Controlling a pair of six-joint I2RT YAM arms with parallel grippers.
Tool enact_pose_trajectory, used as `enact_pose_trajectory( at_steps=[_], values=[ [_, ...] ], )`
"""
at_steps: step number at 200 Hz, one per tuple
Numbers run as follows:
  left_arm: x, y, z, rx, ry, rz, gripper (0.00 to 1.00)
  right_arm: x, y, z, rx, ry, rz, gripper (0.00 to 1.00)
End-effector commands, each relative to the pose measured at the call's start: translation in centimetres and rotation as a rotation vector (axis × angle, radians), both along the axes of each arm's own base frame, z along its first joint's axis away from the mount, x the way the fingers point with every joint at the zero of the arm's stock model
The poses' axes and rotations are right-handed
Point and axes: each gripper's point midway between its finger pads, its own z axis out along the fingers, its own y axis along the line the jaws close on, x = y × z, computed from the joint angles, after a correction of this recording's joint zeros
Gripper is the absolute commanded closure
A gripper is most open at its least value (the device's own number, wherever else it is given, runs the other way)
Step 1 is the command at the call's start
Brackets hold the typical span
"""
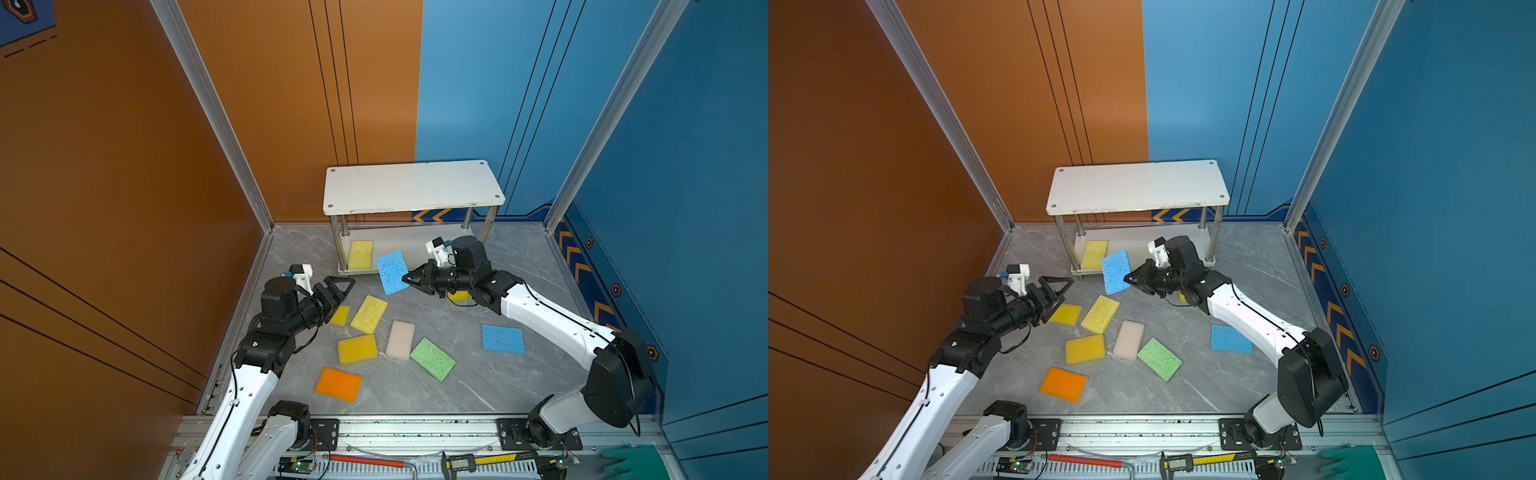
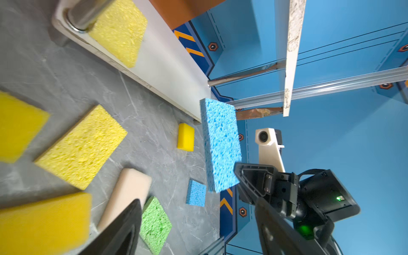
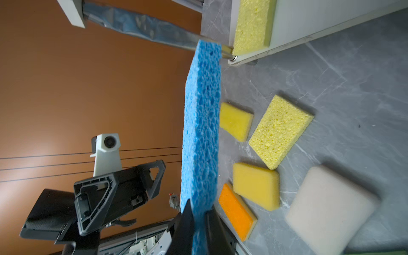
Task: Place and organize the cleaning sponges onto the shelf
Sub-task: 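Lower the blue sponge onto the lower shelf beside the yellow sponge, release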
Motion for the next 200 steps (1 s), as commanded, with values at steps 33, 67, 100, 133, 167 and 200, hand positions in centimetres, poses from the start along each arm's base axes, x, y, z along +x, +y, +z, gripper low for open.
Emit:
enact_pose_trajectory(
  at_steps=[33, 67, 100, 133, 167, 200],
  values=[
    [-4.1, 2.4, -5.1, 0.124, 0.172, 0.049, 0.19, 7.1, -0.1, -2.7, -0.102, -0.044, -0.177, 0.89],
    [-5.3, 2.6, -5.4, 0.136, 0.183, 0.039, 0.19, 10.1, 1.1, -3.5, -0.119, -0.063, -0.209, 0.89],
    [-6.0, 2.9, -5.5, 0.145, 0.185, 0.037, 0.19, 12.3, 2.3, -5.2, -0.111, -0.043, -0.227, 0.89],
    [-6.4, 2.9, -5.6, 0.132, 0.190, 0.035, 0.19, 14.3, 3.7, -6.4, -0.097, -0.036, -0.229, 0.89],
    [-6.9, 3.1, -5.7, 0.130, 0.198, 0.037, 0.18, 15.9, 4.6, -8.2, -0.114, -0.021, -0.223, 0.89],
    [-7.3, 3.4, -5.6, 0.127, 0.201, 0.045, 0.18, 16.9, 5.1, -9.6, -0.128, -0.013, -0.225, 0.89]
  ],
)
